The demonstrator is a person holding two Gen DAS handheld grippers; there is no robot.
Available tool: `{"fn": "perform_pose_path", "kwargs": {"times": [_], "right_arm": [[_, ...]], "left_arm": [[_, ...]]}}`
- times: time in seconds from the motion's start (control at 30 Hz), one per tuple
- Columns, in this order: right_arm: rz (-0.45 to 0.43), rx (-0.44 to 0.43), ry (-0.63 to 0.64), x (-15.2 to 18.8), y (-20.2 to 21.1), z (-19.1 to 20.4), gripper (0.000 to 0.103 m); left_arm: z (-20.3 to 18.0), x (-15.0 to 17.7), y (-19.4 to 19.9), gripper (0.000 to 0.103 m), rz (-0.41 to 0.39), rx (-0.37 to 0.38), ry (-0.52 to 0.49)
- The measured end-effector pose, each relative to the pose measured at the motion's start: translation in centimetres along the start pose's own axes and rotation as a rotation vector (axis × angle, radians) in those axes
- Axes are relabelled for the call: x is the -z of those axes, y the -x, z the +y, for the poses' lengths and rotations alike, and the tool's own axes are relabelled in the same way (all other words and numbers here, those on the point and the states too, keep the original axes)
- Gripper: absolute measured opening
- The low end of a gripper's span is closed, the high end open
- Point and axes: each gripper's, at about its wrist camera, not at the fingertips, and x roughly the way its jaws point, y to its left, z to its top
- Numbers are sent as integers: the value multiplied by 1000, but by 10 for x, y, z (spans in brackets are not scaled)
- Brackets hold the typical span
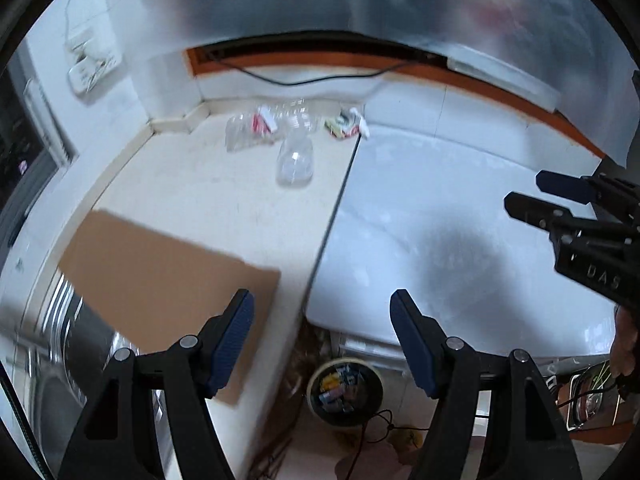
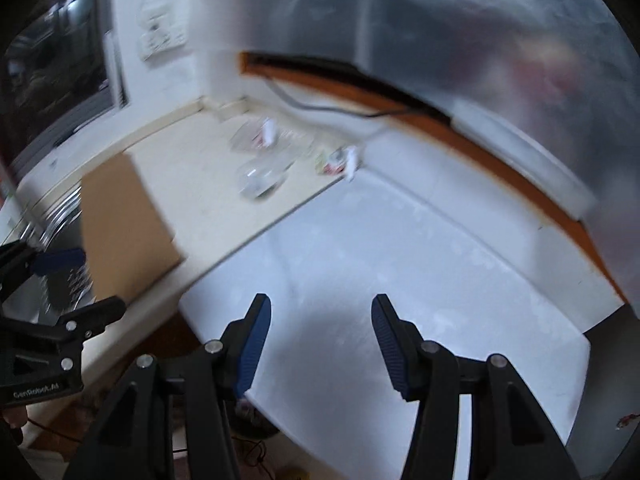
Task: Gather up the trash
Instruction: 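Raise both tools back up toward the counter trash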
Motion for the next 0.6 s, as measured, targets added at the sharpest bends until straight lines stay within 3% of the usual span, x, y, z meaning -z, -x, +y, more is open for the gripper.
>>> {"fn": "perform_pose_path", "kwargs": {"times": [0.3, 0.6], "right_arm": [[-15, 95, -49, -49, -9, -12, 53], [30, 47, -53, -103, -60, -32, 53]], "left_arm": [[33, -55, -26, 69, -27, 35, -22], [59, -107, -76, 70, 9, 65, 69]]}}
